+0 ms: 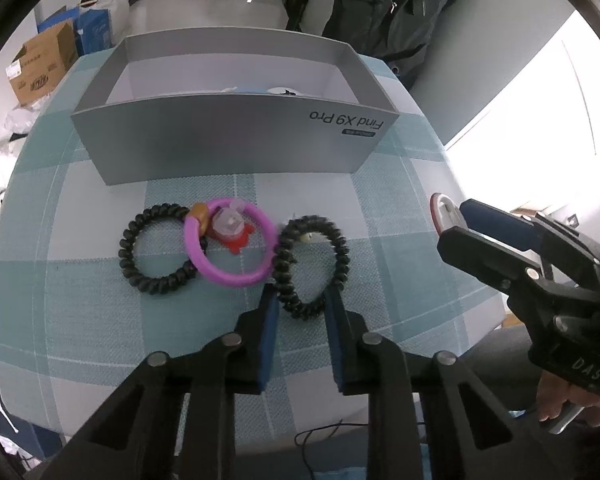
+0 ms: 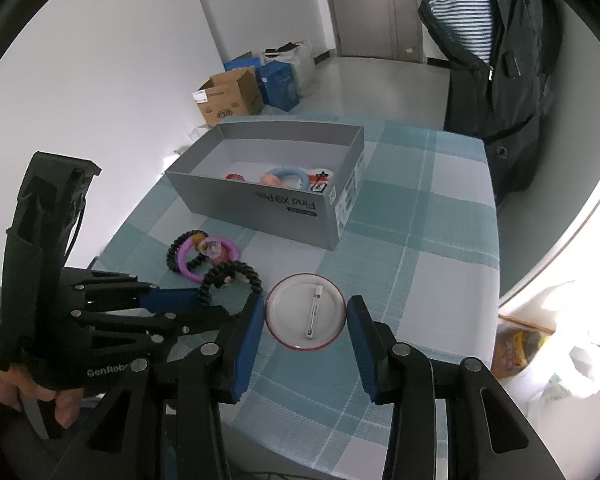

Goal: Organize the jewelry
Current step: 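Grasp a white round badge with the right gripper while the left gripper grasps a black coil hair tie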

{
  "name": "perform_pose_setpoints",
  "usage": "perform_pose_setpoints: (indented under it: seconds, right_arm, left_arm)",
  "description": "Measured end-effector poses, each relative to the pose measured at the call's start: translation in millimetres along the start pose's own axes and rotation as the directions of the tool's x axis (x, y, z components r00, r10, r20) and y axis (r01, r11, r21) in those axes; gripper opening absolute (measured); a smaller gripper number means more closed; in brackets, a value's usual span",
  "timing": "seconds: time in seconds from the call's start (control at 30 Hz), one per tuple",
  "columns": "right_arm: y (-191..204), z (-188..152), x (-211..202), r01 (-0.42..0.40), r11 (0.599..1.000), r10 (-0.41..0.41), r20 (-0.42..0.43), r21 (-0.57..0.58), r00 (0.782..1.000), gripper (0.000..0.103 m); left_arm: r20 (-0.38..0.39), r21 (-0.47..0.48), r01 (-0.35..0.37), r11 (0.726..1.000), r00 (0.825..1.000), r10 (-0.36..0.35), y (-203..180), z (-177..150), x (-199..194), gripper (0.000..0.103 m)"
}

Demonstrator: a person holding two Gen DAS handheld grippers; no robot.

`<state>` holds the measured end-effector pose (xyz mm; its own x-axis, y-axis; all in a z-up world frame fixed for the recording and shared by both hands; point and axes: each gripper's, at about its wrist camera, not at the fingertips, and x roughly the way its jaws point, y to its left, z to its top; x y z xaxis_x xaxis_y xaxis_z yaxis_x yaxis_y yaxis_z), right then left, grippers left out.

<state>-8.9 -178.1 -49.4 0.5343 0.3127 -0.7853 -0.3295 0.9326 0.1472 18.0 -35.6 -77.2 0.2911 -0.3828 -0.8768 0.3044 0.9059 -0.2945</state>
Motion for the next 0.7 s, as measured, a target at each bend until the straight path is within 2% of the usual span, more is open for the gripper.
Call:
perform_pose_setpoints:
  seconds: [0.1, 0.43, 0.7]
  right_arm:
    - [-1.4, -1.6, -1.5, 0.0, 1.0, 0.0, 0.002, 0.006, 1.0, 0.041]
    - [-1.4, -1.5, -6.8, 0.003, 1.0, -0.003, 0.017, 0.015, 1.0, 0.041]
    - [-5.5, 0.6, -11.4, -0.011, 0.999, 0.009, 0.032, 0.05, 0.999, 0.041]
  left_arm:
    - [0.01, 0.01, 0.015, 1.0, 1.0, -0.016, 1.8, -1.9, -6.7, 0.006]
    - [0.079, 0.071, 0.018, 0.997, 0.997, -0.023, -5.3, -12.3, -29.7, 0.005]
    - [0.151, 0.044, 0.001, 0.999, 0.988, -0.008, 4.5, -10.0, -57.1, 0.005]
